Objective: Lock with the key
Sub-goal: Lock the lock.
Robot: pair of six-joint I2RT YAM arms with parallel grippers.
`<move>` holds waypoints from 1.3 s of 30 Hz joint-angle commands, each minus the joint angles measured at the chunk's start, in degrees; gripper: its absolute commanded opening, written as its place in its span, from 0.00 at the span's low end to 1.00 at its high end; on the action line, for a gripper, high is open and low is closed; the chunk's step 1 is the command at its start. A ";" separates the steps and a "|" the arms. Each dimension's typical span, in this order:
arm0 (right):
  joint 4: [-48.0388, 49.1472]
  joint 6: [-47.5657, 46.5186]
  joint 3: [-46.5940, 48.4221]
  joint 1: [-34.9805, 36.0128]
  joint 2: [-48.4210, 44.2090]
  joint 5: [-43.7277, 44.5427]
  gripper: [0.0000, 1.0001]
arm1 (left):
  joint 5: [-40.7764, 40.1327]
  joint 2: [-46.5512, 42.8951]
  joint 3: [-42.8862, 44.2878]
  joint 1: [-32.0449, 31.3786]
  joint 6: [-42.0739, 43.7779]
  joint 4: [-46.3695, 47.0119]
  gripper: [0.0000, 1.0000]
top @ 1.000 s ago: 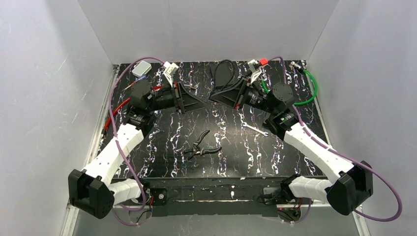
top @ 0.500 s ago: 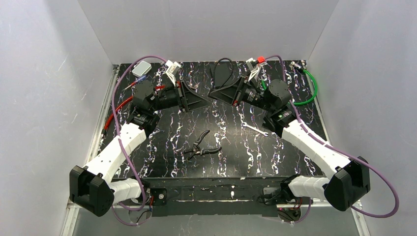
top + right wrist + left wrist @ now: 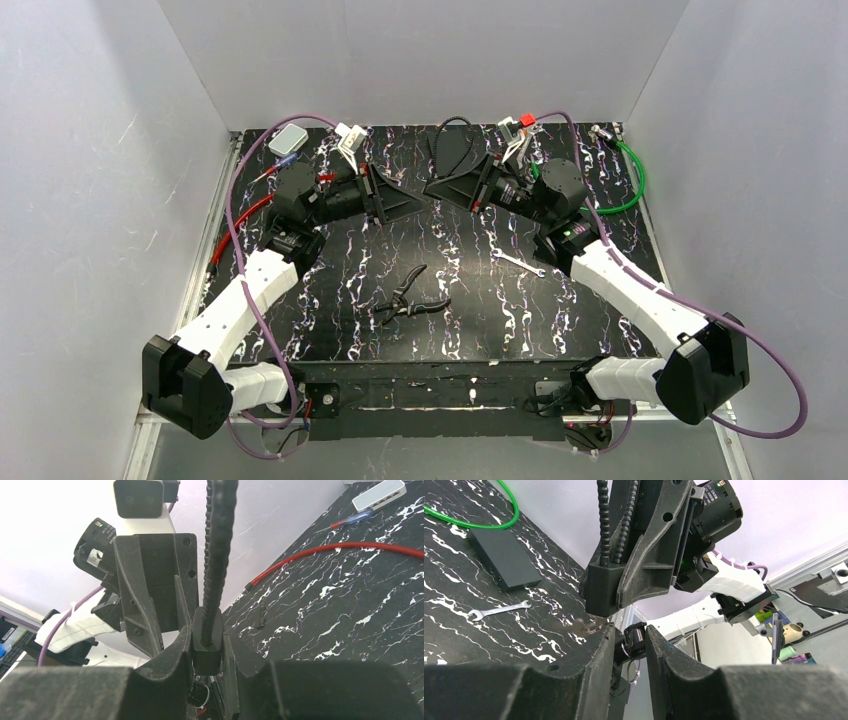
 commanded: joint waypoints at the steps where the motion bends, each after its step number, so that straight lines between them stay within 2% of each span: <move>1: 3.57 0.49 3.99 0.41 -0.39 -0.43 0.01 | -2.67 0.33 1.44 0.25 3.52 -3.83 0.28; 12: 2.74 0.05 3.17 0.41 -0.99 -0.48 0.01 | -2.95 -0.11 2.20 0.69 5.67 -7.31 0.27; 24: 2.67 1.10 4.92 0.88 -0.12 -0.52 0.01 | -1.20 -0.76 2.97 -0.13 3.85 -7.44 0.28; 30: 3.13 2.31 5.52 1.55 -0.02 -0.99 0.01 | -1.93 0.04 2.80 -0.29 -1.07 -3.43 0.27; 39: 4.59 3.71 5.39 1.79 0.08 -1.58 0.01 | -1.28 1.41 2.28 -0.67 -6.08 2.75 0.20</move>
